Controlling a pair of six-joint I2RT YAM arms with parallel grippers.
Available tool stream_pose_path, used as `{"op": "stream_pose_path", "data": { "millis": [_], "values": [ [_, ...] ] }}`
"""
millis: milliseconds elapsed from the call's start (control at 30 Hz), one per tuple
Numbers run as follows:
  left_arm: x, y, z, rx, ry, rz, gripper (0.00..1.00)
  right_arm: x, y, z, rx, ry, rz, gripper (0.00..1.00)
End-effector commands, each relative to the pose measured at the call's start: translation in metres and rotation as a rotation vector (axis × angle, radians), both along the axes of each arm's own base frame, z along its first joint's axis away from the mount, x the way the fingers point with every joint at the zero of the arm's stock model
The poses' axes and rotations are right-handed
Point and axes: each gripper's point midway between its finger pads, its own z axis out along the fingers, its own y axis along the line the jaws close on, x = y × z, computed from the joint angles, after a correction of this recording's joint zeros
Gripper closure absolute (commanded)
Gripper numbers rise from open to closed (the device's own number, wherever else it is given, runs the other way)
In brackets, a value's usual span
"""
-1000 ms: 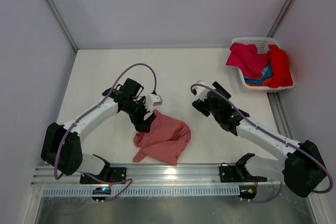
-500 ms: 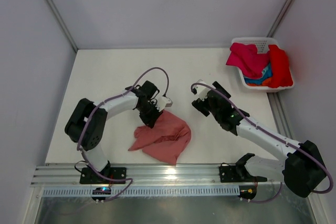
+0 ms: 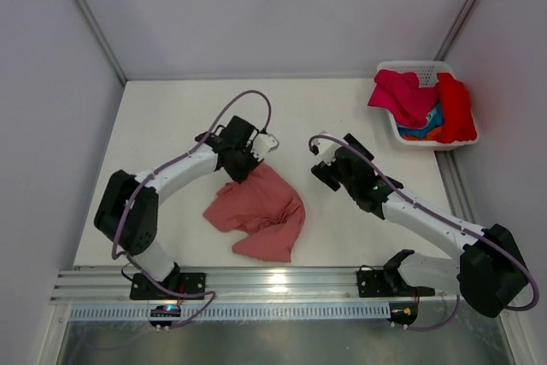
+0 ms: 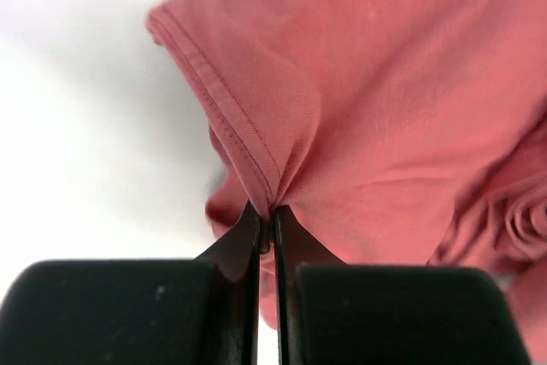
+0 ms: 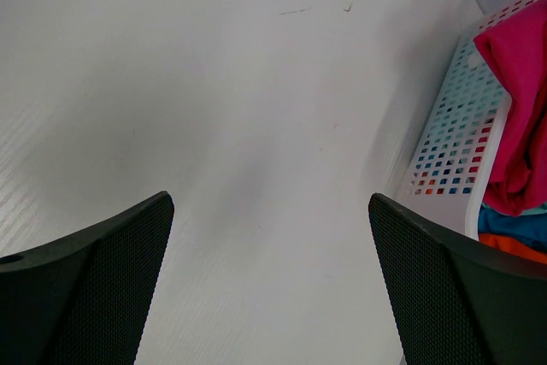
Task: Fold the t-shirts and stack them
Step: Move the tshirt to the center of the board
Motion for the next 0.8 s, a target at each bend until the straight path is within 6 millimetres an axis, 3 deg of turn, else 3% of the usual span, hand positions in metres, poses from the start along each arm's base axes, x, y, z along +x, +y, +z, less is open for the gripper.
{"op": "stream_pose_path", "data": {
  "millis": [0,167,267,300,533,633,767],
  "values": [
    [0.074,0.019,0.092,-0.020,-0.402,0.212,1.00,0.010,0.007,0.020,0.052,-0.054,-0.009,0.01],
    [0.116,0.057,0.165,-0.020,-0.676,0.424,1.00,0.010,0.008,0.017,0.050,-0.041,-0.006,0.01],
    [0.127,0.086,0.200,-0.012,-0.799,0.554,1.00,0.010,0.009,0.016,0.052,-0.035,-0.001,0.01],
    [0.128,0.098,0.211,-0.009,-0.831,0.604,1.00,0.009,0.010,0.014,0.049,-0.025,0.004,0.01],
    [0.120,0.134,0.233,0.045,-0.933,0.720,1.00,0.007,0.013,0.011,0.056,-0.010,0.023,0.01],
    [0.114,0.139,0.282,-0.056,-1.004,0.732,1.00,0.008,0.015,0.011,0.059,-0.009,0.027,0.01],
    [0.100,0.126,0.345,-0.194,-1.015,0.677,1.00,0.009,0.016,0.010,0.058,-0.002,0.028,0.01]
  ]
}}
